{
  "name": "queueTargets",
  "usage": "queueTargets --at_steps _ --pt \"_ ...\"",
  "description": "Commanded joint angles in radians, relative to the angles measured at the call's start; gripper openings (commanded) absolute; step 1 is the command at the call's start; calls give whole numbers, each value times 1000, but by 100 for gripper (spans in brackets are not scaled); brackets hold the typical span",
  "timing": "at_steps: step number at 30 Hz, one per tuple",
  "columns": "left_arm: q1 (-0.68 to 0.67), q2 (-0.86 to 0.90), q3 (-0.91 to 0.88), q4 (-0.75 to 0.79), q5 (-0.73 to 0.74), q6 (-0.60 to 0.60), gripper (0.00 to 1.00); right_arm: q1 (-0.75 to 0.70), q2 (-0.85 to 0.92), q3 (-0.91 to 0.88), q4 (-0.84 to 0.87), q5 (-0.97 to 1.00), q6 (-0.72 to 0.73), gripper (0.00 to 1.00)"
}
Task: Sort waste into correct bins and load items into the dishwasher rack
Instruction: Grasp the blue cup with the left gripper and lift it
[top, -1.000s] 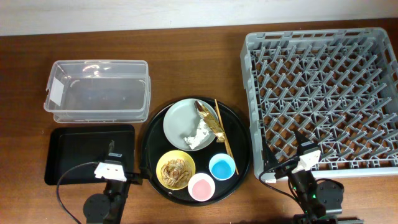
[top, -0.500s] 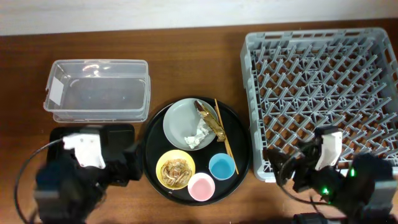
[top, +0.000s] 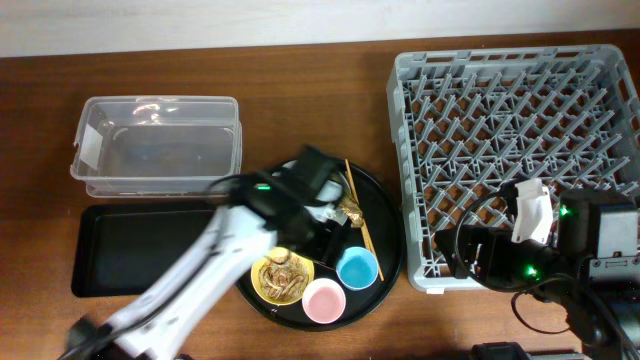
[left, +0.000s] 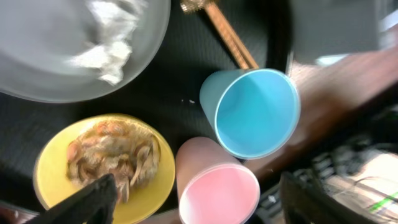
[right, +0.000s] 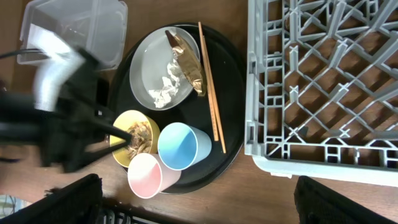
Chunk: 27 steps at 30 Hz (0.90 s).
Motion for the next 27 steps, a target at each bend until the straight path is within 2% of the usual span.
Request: queueTargets --at_steps 1,5,11,14,15,17,20,24,26,27 --pt "-65 117 -1 46 -90 -2 73 -6 -4 17 -5 18 2 99" --pt "-101 179 -1 127 -63 -2 58 -6 -4 17 -11 18 2 99" --pt "-125 218 -1 132 -138 -2 53 -6 -4 17 -28 18 2 99" --pt "-125 262 -1 133 -138 -2 44 -6 -4 17 -32 18 2 99" --pt "-125 269 -1 138 -138 -2 35 -6 -4 17 -32 18 2 99" --pt "-125 269 0 154 -129 -2 0 -6 -4 17 -32 18 2 99" --pt "-125 258 61 129 -70 -3 0 -6 -4 17 -32 18 2 99" --pt "-50 164 260 -33 10 -2 0 -6 -4 17 -25 17 -10 99" --pt "34 106 304 -55 143 0 0 -6 -3 17 -2 13 -65 99" --pt "110 74 305 -53 296 33 0 -6 -3 17 14 -16 -99 99"
